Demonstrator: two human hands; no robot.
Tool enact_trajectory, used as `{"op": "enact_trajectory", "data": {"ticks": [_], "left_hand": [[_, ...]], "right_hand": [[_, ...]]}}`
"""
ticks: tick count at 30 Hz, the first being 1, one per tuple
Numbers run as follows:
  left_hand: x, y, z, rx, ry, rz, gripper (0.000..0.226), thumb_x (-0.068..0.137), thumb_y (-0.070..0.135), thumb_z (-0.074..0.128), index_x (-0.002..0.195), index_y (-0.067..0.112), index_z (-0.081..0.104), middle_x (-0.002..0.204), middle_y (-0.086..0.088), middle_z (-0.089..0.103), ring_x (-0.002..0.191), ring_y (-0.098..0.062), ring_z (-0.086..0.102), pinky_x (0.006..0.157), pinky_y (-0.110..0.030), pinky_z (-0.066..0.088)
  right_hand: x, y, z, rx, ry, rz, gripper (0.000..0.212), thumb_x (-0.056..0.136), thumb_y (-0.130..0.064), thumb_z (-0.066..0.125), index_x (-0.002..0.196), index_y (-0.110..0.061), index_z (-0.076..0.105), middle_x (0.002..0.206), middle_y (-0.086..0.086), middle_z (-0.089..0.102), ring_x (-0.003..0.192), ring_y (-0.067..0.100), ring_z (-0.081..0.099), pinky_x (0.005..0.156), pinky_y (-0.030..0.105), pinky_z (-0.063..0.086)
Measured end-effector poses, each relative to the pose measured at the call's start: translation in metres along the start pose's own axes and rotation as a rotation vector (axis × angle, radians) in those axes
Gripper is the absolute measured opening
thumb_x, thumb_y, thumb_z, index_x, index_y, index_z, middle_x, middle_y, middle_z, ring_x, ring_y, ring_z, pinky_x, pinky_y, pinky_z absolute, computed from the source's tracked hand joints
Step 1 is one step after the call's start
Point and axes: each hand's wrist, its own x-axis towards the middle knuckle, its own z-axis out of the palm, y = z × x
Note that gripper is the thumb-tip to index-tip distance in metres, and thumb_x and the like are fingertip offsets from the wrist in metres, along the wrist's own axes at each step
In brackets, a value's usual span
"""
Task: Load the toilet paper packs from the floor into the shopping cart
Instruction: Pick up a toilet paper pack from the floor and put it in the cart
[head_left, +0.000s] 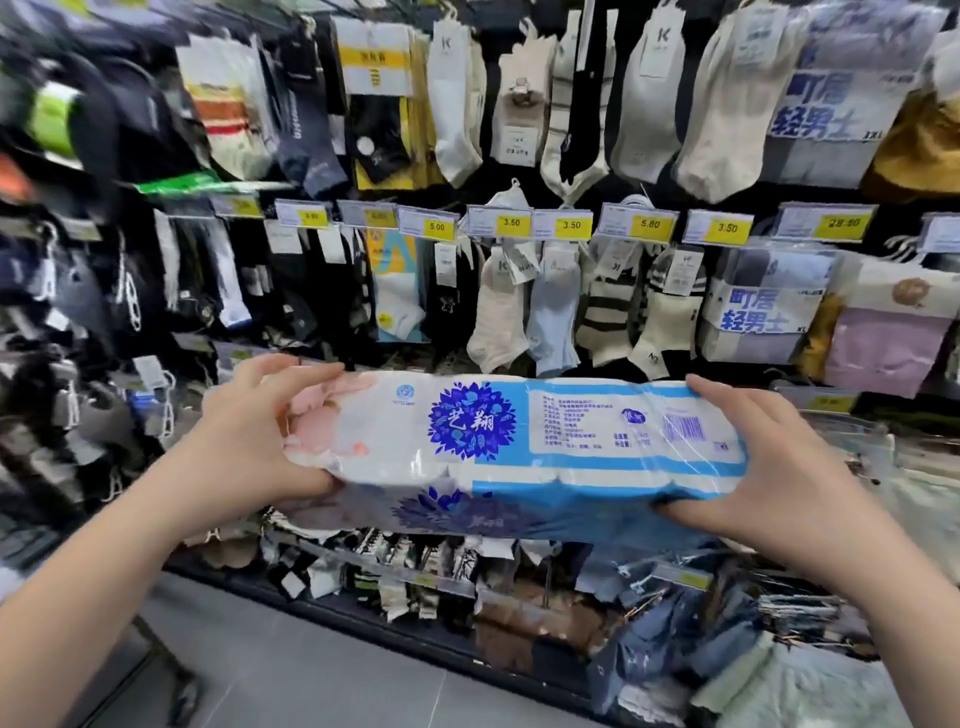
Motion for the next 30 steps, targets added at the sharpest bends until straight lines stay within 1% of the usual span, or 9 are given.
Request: {"op": "enact_trajectory", "data": {"ticks": [3,5,7,10,12,16,21,26,30], "left_hand": [[-0.034,-0.008,-0.014,-0.027,0.038,-0.103,0.098,0.044,0.049,0.082,0.134,0.065,0.045,0.143,0.018,0.031,0.141,-0.021,0.031,0.115,-0.043,0.035],[-0.058,-0.013,-0.026,-0.007,0.067,-0.172,0.101,0.043,0.051,0.078,0.138,0.062,0.045,0.141,0.022,0.029,0.141,-0.021,0.032,0.114,-0.045,0.039],[-0.084,-0.019,-0.037,0.041,0.123,-0.242,0.101,0.040,0.053,0.076,0.137,0.060,0.048,0.143,0.018,0.030,0.139,-0.023,0.034,0.114,-0.046,0.039],[-0.126,-0.029,-0.052,0.139,0.199,-0.327,0.094,0.041,0.056,0.076,0.129,0.071,0.046,0.143,0.012,0.035,0.138,-0.025,0.036,0.118,-0.050,0.034],[-0.152,-0.036,-0.063,0.162,0.241,-0.383,0.088,0.041,0.057,0.076,0.120,0.078,0.043,0.140,0.014,0.035,0.140,-0.022,0.036,0.119,-0.046,0.031],[-0.196,-0.049,-0.087,0.217,0.303,-0.517,0.091,0.038,0.062,0.073,0.125,0.070,0.047,0.138,0.013,0.035,0.139,-0.020,0.033,0.114,-0.035,0.026],[-0.247,-0.082,-0.120,0.242,0.386,-0.604,0.095,0.037,0.058,0.078,0.125,0.071,0.045,0.141,0.009,0.038,0.140,-0.020,0.035,0.118,-0.039,0.028],[-0.285,-0.122,-0.156,0.244,0.418,-0.650,0.095,0.034,0.055,0.080,0.122,0.072,0.047,0.135,0.014,0.035,0.140,-0.021,0.036,0.120,-0.050,0.031],[-0.312,-0.161,-0.189,0.260,0.426,-0.666,0.094,0.037,0.053,0.081,0.122,0.073,0.045,0.140,0.010,0.037,0.141,-0.021,0.035,0.119,-0.051,0.032]], "right_hand": [[0.017,-0.014,0.015,0.050,-0.021,-0.077,0.120,0.042,-0.061,0.083,0.151,-0.044,0.036,0.132,-0.013,0.043,0.117,-0.001,0.039,0.097,0.026,0.037],[0.028,-0.026,0.028,0.096,-0.048,-0.132,0.119,0.043,-0.054,0.088,0.151,-0.042,0.039,0.133,-0.011,0.044,0.121,0.003,0.040,0.099,0.027,0.035],[0.038,-0.041,0.043,0.130,-0.075,-0.189,0.117,0.046,-0.049,0.091,0.150,-0.042,0.040,0.134,-0.011,0.044,0.117,-0.001,0.037,0.099,0.027,0.034],[0.049,-0.066,0.070,0.181,-0.138,-0.273,0.116,0.047,-0.046,0.094,0.149,-0.043,0.039,0.134,-0.011,0.044,0.111,-0.008,0.031,0.099,0.027,0.034],[0.053,-0.085,0.090,0.230,-0.175,-0.328,0.116,0.047,-0.044,0.094,0.150,-0.041,0.040,0.132,-0.010,0.044,0.111,-0.009,0.031,0.098,0.026,0.034],[0.056,-0.131,0.125,0.310,-0.244,-0.438,0.114,0.048,-0.041,0.094,0.150,-0.037,0.043,0.127,-0.013,0.042,0.109,-0.011,0.032,0.099,0.023,0.033],[0.054,-0.194,0.153,0.366,-0.280,-0.577,0.111,0.049,-0.035,0.095,0.149,-0.034,0.046,0.127,-0.013,0.042,0.118,-0.003,0.037,0.104,0.021,0.030],[0.049,-0.262,0.184,0.382,-0.293,-0.697,0.109,0.047,-0.033,0.095,0.146,-0.027,0.050,0.130,-0.004,0.048,0.118,-0.002,0.035,0.098,0.006,0.022],[0.041,-0.318,0.202,0.388,-0.316,-0.720,0.109,0.048,-0.038,0.092,0.147,-0.030,0.047,0.130,-0.008,0.047,0.119,-0.004,0.036,0.102,0.017,0.029]]}}
